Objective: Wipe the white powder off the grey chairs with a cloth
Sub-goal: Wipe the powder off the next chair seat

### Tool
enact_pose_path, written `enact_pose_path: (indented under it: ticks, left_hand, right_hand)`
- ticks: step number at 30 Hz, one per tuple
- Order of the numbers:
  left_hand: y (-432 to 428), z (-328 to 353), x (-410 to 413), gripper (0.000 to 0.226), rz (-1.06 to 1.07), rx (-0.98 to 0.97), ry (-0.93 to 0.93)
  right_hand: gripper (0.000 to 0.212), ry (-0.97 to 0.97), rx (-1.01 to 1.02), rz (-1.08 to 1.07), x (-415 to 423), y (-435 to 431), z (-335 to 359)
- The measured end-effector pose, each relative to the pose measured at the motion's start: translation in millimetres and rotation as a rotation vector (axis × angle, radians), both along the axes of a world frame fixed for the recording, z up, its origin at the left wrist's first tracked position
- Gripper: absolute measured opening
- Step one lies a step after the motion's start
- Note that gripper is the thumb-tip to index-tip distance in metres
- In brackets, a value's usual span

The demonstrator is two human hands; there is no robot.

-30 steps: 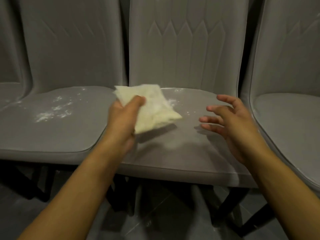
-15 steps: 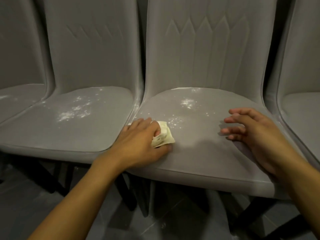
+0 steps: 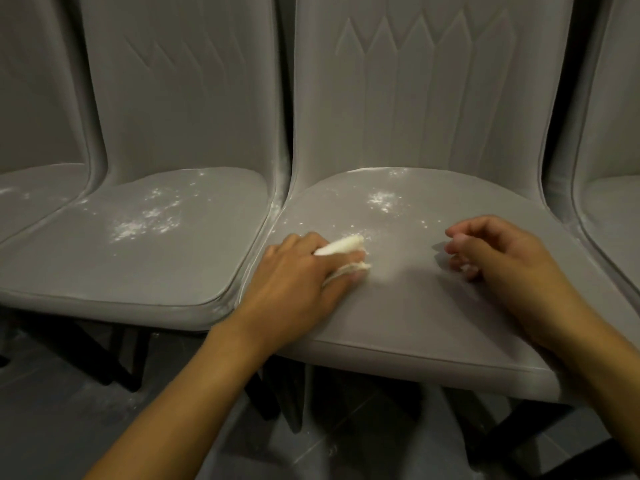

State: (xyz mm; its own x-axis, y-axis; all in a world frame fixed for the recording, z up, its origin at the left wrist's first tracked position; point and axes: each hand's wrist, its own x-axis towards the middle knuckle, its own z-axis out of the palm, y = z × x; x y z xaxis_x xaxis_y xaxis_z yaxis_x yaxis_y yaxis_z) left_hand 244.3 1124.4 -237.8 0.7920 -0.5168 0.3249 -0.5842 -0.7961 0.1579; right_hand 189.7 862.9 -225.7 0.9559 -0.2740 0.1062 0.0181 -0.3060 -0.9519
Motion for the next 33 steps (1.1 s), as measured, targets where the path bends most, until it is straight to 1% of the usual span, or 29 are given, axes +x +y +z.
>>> enact_pose_path:
  ticks: [2,3,5,7,8,10,12,14,16,18,20,22,24,26,27,28,30,32,33]
  left_hand:
    - [2.5,0.9,9.9,0.043,0.077,-0.013,0.017]
    - [2.2,0.9,13.0,0.044,0.108,-0.001,0.025]
    - [-1.1,1.9,12.8,0.042,0.096,0.017,0.025]
    - [-6.5,2.8,10.5,0.046,0.032,0.024,0.016]
    - [-9.1,3.7,9.0,0.048,0.0,0.018,0.03]
    - [-15.0,3.8,4.7,0.049,-0.086,-0.018,0.071]
    - [-21.8,2.9,-1.0,0.046,-0.167,-0.02,0.075]
    - [-22.7,3.2,-0.5,0.046,-0.156,0.013,0.04]
    - [-15.3,7.6,9.7,0.043,-0.054,0.04,-0.002]
    - [0.3,10.2,24.6,0.036,0.099,0.043,-0.037]
    - [15.9,10.9,34.6,0.04,0.254,0.007,-0.031]
    - [17.8,9.9,37.5,0.049,0.296,-0.081,0.014]
    - [1.6,7.8,32.4,0.056,0.227,-0.191,0.075]
    - [-23.7,4.8,20.6,0.058,0.082,-0.283,0.124]
    - [-35.6,2.3,15.1,0.057,0.001,-0.291,0.131]
    - [-44.2,0.6,11.6,0.057,-0.061,-0.272,0.126]
    - [-47.0,2.7,14.5,0.057,-0.089,-0.189,0.122]
    - [-35.6,8.2,26.5,0.049,-0.022,-0.103,0.102]
    - [-27.2,10.4,35.3,0.043,0.051,-0.052,0.057]
  right_hand:
    - [0.015,-0.062,-0.335,0.05,-1.8,-1.0,-5.9]
    - [0.025,-0.088,-0.509,0.108,-1.5,-1.9,-8.9]
    - [0.051,-0.037,-0.808,0.267,-0.2,-1.4,-13.6]
    - [0.063,0.07,-0.995,0.318,0.6,0.3,-15.3]
    - [0.066,0.097,-1.037,0.323,0.6,1.9,-14.9]
    - [0.068,0.107,-1.062,0.327,0.6,3.8,-14.1]
    - [0.068,0.104,-1.076,0.326,0.4,4.2,-13.7]
    - [0.067,0.101,-1.082,0.32,0.8,4.2,-14.9]
    - [0.067,0.091,-1.076,0.316,0.3,3.9,-15.9]
    - [0.066,0.086,-1.062,0.312,0.0,3.9,-16.0]
    - [0.066,0.087,-1.05,0.304,-0.6,4.8,-15.6]
    - [0.065,0.091,-1.047,0.3,-0.4,6.4,-15.5]
    - [0.065,0.095,-1.047,0.301,1.5,7.4,-15.2]
    - [0.064,0.086,-1.049,0.297,3.7,7.8,-15.7]
    - [0.063,0.076,-1.052,0.291,3.9,7.5,-16.2]
    - [0.063,0.067,-1.053,0.289,4.1,7.2,-16.9]
    - [0.064,0.064,-1.052,0.292,3.7,6.1,-17.8]
    - [0.066,0.073,-1.057,0.293,3.0,5.3,-17.7]
    - [0.065,0.076,-1.061,0.29,2.8,5.0,-17.7]
